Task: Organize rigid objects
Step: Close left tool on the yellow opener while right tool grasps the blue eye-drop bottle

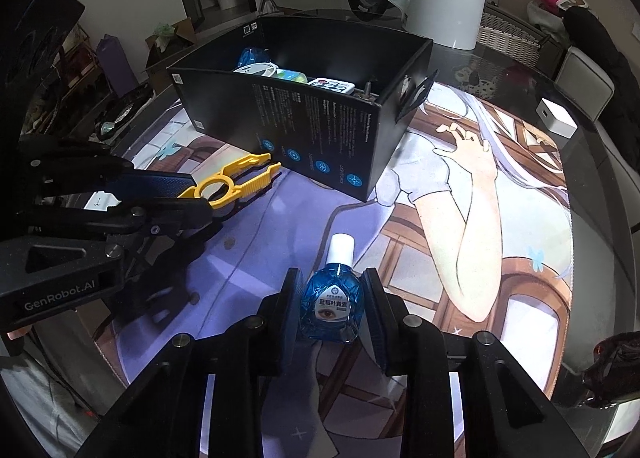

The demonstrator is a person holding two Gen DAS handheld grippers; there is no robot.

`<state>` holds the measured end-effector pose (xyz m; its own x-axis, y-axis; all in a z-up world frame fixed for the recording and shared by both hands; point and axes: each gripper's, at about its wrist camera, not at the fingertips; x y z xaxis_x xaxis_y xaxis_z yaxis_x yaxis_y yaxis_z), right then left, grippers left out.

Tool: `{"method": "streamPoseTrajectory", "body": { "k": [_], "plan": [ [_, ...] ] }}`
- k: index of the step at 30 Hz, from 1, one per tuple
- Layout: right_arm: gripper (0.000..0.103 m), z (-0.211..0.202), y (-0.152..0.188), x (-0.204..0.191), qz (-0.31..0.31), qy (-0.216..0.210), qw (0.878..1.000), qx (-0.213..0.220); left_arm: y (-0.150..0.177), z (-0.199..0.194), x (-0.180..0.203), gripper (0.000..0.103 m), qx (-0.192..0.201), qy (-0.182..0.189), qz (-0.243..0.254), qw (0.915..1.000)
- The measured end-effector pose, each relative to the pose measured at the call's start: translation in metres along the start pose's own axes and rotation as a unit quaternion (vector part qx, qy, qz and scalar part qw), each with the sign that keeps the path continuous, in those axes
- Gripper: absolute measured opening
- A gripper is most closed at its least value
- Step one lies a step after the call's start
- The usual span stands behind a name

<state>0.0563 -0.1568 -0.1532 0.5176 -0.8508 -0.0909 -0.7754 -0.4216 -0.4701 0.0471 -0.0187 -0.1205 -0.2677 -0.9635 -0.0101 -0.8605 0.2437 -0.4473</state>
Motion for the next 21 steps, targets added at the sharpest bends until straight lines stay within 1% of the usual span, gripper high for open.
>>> {"method": "streamPoseTrajectory", "body": {
  "k": [8, 10, 12, 13, 14, 18, 19, 20, 21],
  "plan": [
    [0.031, -0.004, 0.0, 0.003, 0.008, 0.002, 1.0, 0.007, -0.002, 0.007, 0.004, 0.018, -0.006, -0.008, 0.002, 1.0],
    [0.03, -0.004, -0.001, 0.005, 0.009, 0.0, 1.0, 0.006, -0.001, 0.013, 0.006, 0.021, -0.014, -0.013, 0.005, 0.9998],
    [0.031, -0.002, -0.001, 0.005, 0.008, -0.001, 1.0, 0.004, -0.002, 0.019, 0.007, 0.035, -0.016, -0.014, 0.007, 0.9997],
    [0.031, -0.001, 0.0, 0.004, 0.006, -0.002, 1.0, 0.002, -0.004, 0.02, 0.007, 0.048, -0.011, -0.012, 0.009, 0.9998],
    [0.03, 0.0, 0.0, 0.003, 0.004, -0.001, 1.0, 0.002, -0.005, 0.021, 0.008, 0.05, -0.008, -0.016, 0.009, 0.9998],
    [0.03, 0.001, -0.001, 0.003, 0.003, -0.004, 1.0, 0.002, -0.015, 0.027, 0.009, 0.048, -0.003, -0.027, 0.015, 0.9995],
    [0.03, 0.001, -0.001, 0.003, 0.003, -0.004, 1.0, 0.002, -0.017, 0.028, 0.01, 0.043, -0.002, -0.024, 0.014, 0.9996],
    [0.03, 0.002, -0.001, 0.004, 0.002, -0.002, 1.0, 0.003, -0.018, 0.028, 0.01, 0.023, -0.001, -0.024, 0.015, 0.9996],
    [0.03, 0.002, -0.002, 0.004, 0.001, -0.001, 1.0, 0.004, -0.021, 0.028, 0.012, 0.024, -0.001, -0.026, 0.02, 0.9995]
  ]
}}
Point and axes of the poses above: each gripper's, at about its wrist camera, not at the fingertips, and z roughly the way its jaws point, x to its right, y to its underside, and after that the axes turned 6 degrees about -y, right-handed
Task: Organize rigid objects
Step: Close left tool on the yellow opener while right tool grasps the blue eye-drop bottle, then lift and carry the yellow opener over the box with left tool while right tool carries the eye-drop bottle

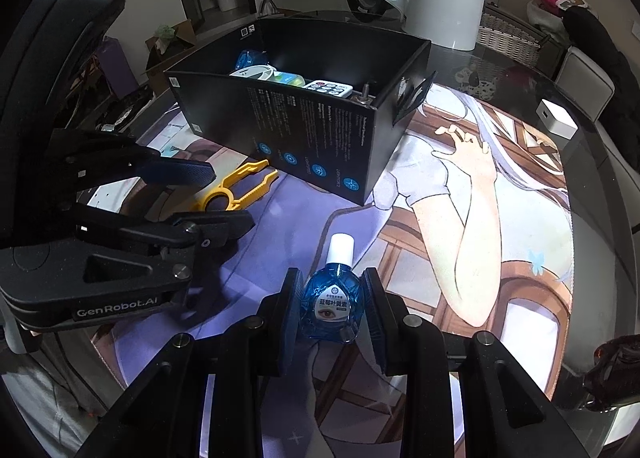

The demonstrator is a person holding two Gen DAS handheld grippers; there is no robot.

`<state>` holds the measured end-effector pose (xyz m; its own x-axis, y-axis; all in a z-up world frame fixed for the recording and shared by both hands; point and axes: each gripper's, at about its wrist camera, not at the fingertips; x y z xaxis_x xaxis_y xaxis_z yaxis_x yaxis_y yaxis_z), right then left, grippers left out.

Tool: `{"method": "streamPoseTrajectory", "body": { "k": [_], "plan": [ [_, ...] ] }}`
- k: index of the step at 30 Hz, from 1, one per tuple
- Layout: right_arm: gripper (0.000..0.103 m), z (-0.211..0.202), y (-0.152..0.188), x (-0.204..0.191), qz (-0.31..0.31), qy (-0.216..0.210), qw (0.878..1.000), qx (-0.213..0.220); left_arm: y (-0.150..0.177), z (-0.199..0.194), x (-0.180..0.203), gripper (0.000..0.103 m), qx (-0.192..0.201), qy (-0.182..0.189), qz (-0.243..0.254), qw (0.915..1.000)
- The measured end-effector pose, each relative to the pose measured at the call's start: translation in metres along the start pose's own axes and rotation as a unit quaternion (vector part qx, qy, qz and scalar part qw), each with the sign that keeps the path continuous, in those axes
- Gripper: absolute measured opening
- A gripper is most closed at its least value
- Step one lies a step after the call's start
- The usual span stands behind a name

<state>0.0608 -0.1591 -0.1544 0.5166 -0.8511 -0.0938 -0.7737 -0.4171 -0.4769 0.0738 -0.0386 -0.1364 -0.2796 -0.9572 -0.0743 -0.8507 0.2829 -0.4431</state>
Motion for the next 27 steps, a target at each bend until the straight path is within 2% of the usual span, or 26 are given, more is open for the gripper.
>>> {"method": "streamPoseTrajectory", "body": {
  "k": [3, 6, 8, 13, 17, 22, 27],
  "plan": [
    [0.03, 0.0, -0.002, 0.003, 0.002, 0.002, 1.0, 0.002, 0.001, -0.001, 0.0, 0.024, -0.006, 0.002, -0.001, 1.0],
    [0.03, -0.001, -0.002, 0.004, 0.008, -0.002, 1.0, 0.006, 0.006, -0.01, -0.003, 0.024, 0.006, -0.006, -0.002, 1.0],
    [0.03, -0.005, -0.003, 0.004, 0.012, -0.005, 1.0, 0.013, 0.012, -0.023, -0.006, 0.024, 0.025, -0.017, -0.004, 0.9995],
    [0.031, -0.03, -0.011, -0.006, 0.008, -0.015, 0.998, 0.066, 0.02, -0.062, -0.015, 0.024, 0.09, -0.031, -0.026, 0.9951],
    [0.03, -0.057, -0.018, -0.02, -0.003, -0.016, 0.992, 0.127, 0.021, -0.092, -0.018, 0.024, 0.16, -0.05, -0.031, 0.9853],
    [0.03, -0.089, -0.02, -0.039, -0.032, -0.006, 0.977, 0.212, 0.018, -0.12, -0.023, 0.024, 0.238, -0.075, -0.039, 0.9675],
    [0.03, -0.122, -0.018, -0.052, -0.059, 0.008, 0.951, 0.304, 0.015, -0.138, -0.024, 0.024, 0.293, -0.091, -0.043, 0.9507]
  ]
}}
Point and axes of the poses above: each gripper's, at about its wrist camera, not at the fingertips, and z roughly the way its jaws point, x to its right, y to its underside, and after that the axes turned 6 degrees about -y, right-handed
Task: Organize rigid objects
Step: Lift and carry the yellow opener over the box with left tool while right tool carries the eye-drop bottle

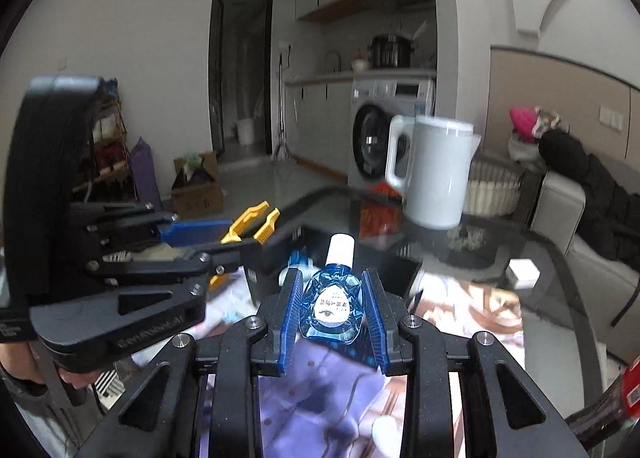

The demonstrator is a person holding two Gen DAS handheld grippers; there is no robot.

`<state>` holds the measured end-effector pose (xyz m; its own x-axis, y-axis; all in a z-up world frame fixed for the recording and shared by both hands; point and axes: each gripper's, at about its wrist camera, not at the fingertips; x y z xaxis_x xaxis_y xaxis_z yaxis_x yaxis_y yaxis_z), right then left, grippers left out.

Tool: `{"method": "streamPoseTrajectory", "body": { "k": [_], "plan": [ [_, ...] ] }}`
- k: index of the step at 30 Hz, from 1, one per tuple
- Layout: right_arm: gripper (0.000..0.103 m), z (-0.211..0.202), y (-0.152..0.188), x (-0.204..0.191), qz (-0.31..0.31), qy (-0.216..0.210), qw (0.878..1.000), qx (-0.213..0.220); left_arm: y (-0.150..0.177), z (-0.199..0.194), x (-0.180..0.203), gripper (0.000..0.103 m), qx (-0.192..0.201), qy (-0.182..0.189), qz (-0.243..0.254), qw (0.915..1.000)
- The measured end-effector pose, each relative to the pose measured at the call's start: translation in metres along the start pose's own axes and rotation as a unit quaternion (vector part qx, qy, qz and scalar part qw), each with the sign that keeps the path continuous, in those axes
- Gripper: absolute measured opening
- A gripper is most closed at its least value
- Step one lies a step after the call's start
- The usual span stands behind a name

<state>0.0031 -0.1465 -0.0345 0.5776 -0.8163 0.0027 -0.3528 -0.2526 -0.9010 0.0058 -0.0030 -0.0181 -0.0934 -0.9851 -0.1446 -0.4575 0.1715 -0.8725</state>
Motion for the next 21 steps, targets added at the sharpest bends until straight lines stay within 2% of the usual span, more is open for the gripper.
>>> {"method": "streamPoseTrajectory", "body": {
  "k": [3, 7, 12, 21],
  "plan": [
    [0.03, -0.01, -0.008, -0.001, -0.006, 0.009, 0.999, 0.039, -0.004, -0.006, 0.001, 0.024, 0.026, -0.002, 0.0, 0.9997],
    [0.03, -0.012, -0.017, 0.0, -0.001, 0.011, 0.998, 0.059, -0.008, -0.008, 0.002, 0.024, 0.046, -0.004, 0.002, 0.9989],
    [0.03, -0.007, -0.022, 0.0, -0.001, 0.013, 0.998, 0.062, -0.008, -0.007, -0.001, 0.024, 0.047, -0.003, -0.002, 0.9989],
    [0.03, 0.013, -0.03, 0.015, 0.01, 0.015, 0.998, 0.067, -0.014, 0.022, -0.006, 0.024, 0.036, 0.001, -0.018, 0.9992]
  ]
}}
Point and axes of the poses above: each gripper's, at about its wrist camera, not at the fingertips, and z roughly the way its jaws point, x to its right, y to its underside, and after that the axes turned 6 degrees about -y, right-handed
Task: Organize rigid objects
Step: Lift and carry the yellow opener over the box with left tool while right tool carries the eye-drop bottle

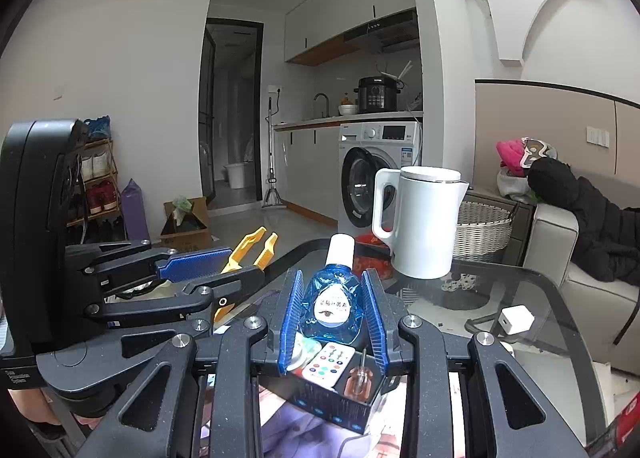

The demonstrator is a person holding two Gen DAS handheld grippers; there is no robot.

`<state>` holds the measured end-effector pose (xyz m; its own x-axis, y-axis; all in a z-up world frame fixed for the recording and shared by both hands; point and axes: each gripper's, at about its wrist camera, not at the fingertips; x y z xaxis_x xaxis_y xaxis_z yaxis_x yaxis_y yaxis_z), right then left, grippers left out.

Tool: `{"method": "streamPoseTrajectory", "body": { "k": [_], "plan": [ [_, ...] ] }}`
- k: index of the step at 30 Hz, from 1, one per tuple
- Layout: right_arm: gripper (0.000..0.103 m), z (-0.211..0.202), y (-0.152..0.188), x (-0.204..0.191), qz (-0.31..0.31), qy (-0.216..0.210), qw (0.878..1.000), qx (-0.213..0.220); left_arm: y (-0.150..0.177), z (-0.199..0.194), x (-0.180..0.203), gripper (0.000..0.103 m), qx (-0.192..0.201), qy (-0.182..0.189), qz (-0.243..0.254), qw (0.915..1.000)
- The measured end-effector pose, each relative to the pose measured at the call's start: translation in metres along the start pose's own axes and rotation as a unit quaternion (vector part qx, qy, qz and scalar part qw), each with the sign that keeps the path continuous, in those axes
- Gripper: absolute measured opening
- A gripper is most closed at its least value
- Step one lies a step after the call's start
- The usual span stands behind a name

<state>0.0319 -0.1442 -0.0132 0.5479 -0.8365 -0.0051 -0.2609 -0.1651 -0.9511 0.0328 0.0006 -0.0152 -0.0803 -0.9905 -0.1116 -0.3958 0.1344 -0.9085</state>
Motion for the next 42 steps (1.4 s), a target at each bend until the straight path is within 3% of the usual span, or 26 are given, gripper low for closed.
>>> {"method": "streamPoseTrajectory", "body": {
  "k": [18, 29, 35, 42],
  "plan": [
    [0.03, 0.058, 0.001, 0.024, 0.028, -0.009, 1.0, -0.005, -0.007, 0.064, -0.016, 0.024, -0.029, 0.011, -0.039, 0.9988],
    [0.03, 0.083, 0.005, 0.042, 0.047, -0.008, 0.998, -0.032, -0.004, 0.09, -0.012, 0.024, -0.066, 0.017, -0.04, 0.9968],
    [0.03, 0.1, 0.013, 0.044, 0.039, 0.007, 0.996, -0.078, 0.003, 0.107, -0.011, 0.024, -0.118, 0.021, -0.044, 0.9919],
    [0.03, 0.125, 0.032, 0.051, 0.064, -0.017, 0.986, -0.156, 0.014, 0.126, -0.01, 0.024, -0.175, 0.028, -0.043, 0.9831]
  ]
}}
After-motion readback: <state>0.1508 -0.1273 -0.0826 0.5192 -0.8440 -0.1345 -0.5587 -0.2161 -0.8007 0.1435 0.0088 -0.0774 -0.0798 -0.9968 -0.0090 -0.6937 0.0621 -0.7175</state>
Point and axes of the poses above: each gripper's, at about its wrist camera, not at the fingertips, and z roughly the way its jaws point, x to its right, y to its underside, and after that the axes turned 6 degrees about -y, right-handed
